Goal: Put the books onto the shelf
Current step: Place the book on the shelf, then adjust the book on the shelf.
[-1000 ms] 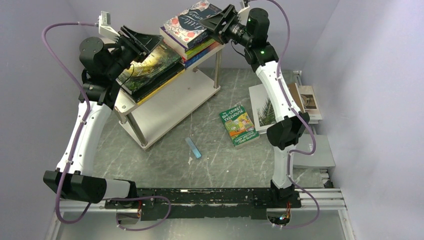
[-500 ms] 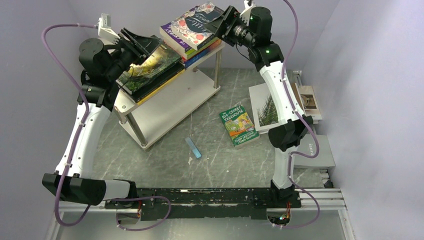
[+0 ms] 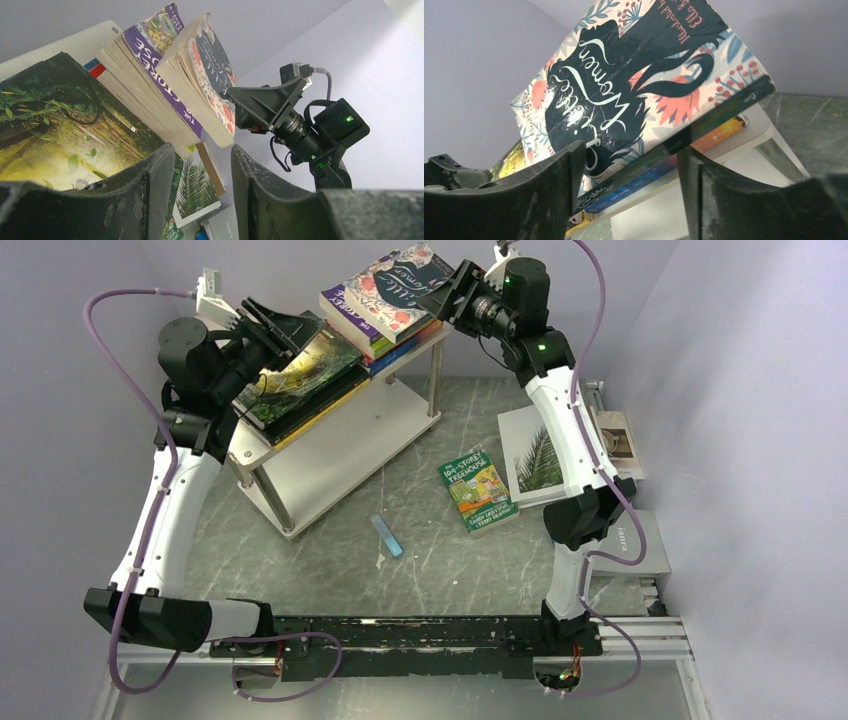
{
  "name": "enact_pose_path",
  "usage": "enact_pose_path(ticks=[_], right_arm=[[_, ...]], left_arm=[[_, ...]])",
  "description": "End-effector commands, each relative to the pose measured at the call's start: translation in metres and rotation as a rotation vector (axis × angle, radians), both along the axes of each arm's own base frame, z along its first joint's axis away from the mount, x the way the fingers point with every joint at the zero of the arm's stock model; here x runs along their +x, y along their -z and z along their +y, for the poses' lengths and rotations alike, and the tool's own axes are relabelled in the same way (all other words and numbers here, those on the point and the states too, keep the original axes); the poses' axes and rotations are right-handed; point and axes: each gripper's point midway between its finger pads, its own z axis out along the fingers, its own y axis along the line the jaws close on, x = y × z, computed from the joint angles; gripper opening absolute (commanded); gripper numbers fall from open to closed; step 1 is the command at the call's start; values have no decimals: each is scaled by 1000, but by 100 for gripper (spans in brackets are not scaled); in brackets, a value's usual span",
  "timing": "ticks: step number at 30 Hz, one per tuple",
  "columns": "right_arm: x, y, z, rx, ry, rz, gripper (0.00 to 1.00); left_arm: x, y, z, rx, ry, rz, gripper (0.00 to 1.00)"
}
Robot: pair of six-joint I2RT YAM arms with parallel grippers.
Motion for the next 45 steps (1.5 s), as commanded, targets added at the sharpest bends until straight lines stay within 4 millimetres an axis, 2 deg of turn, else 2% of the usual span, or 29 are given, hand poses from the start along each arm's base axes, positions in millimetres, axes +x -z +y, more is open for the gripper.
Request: enact_pose_path(ticks=[1,6,12,16,20,23,25,26,29,32,34,36,39,45], right_arm=[[-8,-11,-6,-7,1,-31,63],[-17,-20,7,66,-65,-41,49],[-24,-30,21,184,-115,-43,42],[-24,-36,30,248,-96,-40,42],[-24,-37,30,254,-47,-34,49],[-30,-31,21,248,-10,-27,64],[-37,-30,16,242,2,-35,70],[-41,-32,15,241,-6,-50,71],[-55,-39,15,241,-51,-109,74],[-61,-42,15,228,-72,-120,74],[-65,-41,20,234,-102,-108,67],[-62,-37,21,238,-98,-82,55],[-59,-32,20,241,-85,-70,45],[-54,-28,27,236,-104,-72,32]], left_arm=[[-4,-6,5,9,-17,-29,50],[-3,-4,4,11,-13,-26,50],[-3,-3,2,3,2,-26,50],[0,0,0,-2,11,-19,50],[3,1,-1,-4,14,-16,50],[5,0,-1,-2,16,-16,50],[6,0,-1,-2,15,-18,50],[7,-1,-2,-2,16,-20,52],[7,-2,-2,-2,17,-25,67],[6,-3,0,2,4,-34,72],[5,-4,2,4,-5,-39,72],[5,-4,2,4,-7,-39,70],[5,-3,1,6,0,-38,65],[7,1,-1,11,9,-29,59]])
